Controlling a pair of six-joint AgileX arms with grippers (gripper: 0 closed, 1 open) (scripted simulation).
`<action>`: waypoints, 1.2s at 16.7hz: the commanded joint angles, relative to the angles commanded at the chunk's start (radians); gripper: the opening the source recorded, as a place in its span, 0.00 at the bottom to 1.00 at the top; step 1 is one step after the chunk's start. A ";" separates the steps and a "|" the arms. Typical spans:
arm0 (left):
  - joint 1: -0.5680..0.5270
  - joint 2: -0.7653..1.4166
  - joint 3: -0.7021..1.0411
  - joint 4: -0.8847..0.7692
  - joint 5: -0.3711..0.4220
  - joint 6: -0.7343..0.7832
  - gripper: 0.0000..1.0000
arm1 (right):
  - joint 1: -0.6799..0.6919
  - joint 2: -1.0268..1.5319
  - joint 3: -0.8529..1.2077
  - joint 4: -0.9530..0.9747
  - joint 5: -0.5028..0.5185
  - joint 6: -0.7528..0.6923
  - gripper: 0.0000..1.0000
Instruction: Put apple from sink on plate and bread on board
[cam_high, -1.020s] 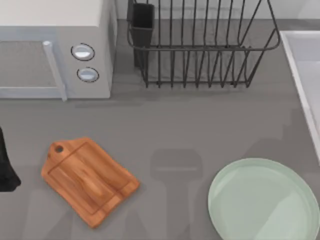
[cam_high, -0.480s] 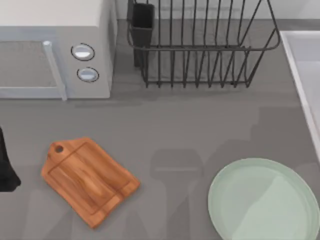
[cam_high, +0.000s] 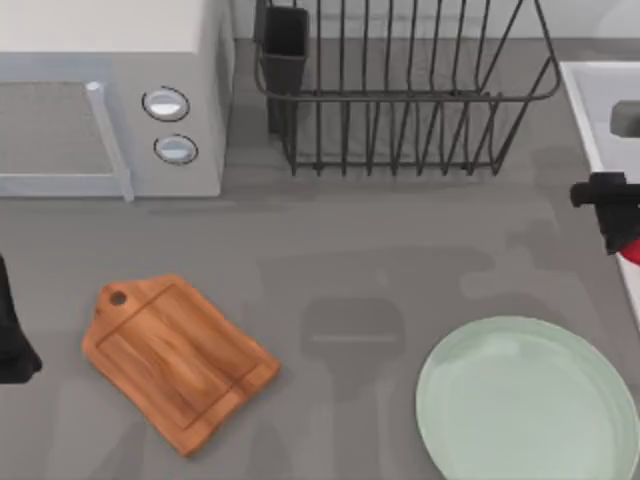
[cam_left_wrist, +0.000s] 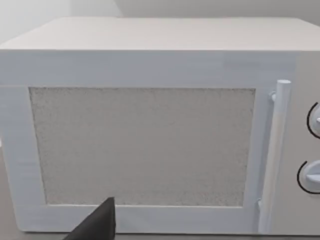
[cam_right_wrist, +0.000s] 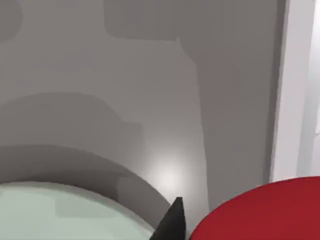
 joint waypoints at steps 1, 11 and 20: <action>0.000 0.000 0.000 0.000 0.000 0.000 1.00 | 0.054 -0.025 -0.014 -0.020 0.001 0.054 0.00; 0.000 0.000 0.000 0.000 0.000 0.000 1.00 | 0.450 -0.189 -0.110 -0.180 0.005 0.444 0.00; 0.000 0.000 0.000 0.000 0.000 0.000 1.00 | 0.461 -0.193 -0.112 -0.185 0.005 0.456 0.23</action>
